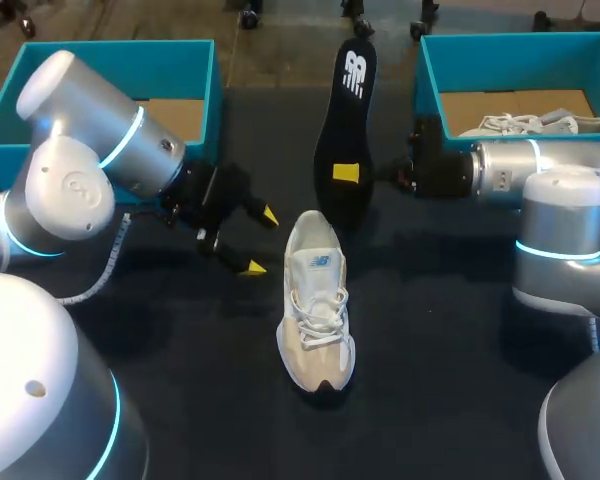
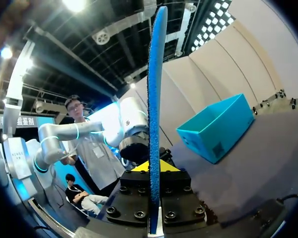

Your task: Take the shoe out of the shoebox, open the shoe tongue, remove and reinsert the insole, then place the shoe into the shoebox

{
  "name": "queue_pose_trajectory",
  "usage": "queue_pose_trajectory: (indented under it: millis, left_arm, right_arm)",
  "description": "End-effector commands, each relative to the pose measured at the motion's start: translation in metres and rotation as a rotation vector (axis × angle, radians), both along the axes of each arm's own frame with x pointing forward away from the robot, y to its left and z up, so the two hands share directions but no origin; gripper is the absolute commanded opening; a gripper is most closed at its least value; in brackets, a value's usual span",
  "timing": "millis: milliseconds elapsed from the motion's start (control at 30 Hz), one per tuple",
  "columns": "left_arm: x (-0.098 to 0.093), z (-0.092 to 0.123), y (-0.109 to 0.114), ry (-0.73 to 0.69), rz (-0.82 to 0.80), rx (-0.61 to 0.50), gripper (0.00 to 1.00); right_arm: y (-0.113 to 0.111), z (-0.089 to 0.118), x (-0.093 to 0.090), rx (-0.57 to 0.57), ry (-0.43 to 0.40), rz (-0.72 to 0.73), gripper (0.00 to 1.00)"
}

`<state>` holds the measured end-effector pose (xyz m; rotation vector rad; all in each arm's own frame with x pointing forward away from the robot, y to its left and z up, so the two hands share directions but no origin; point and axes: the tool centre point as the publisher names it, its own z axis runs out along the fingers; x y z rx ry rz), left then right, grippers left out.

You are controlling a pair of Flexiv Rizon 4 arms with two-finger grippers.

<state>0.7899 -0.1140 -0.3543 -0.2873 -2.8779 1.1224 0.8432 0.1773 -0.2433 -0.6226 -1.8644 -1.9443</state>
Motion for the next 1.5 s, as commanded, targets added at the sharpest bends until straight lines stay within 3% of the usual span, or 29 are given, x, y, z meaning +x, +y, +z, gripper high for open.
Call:
queue_pose_trajectory:
  millis: [33, 800, 1500]
  left_arm:
    - [-0.002, 0.000, 0.004, 0.002, 0.005, -0.004, 1.00]
    - [-0.013, -0.001, 0.001, 0.014, 0.034, -0.031, 1.00]
    - [-0.004, -0.003, -0.013, 0.033, 0.078, -0.056, 1.00]
  right_arm:
    - [0.002, -0.001, 0.001, 0.001, -0.004, 0.004, 0.00]
    - [0.049, -0.030, -0.004, 0.049, 0.005, 0.042, 0.00]
    - [0.050, -0.045, -0.021, 0.001, -0.036, 0.033, 0.00]
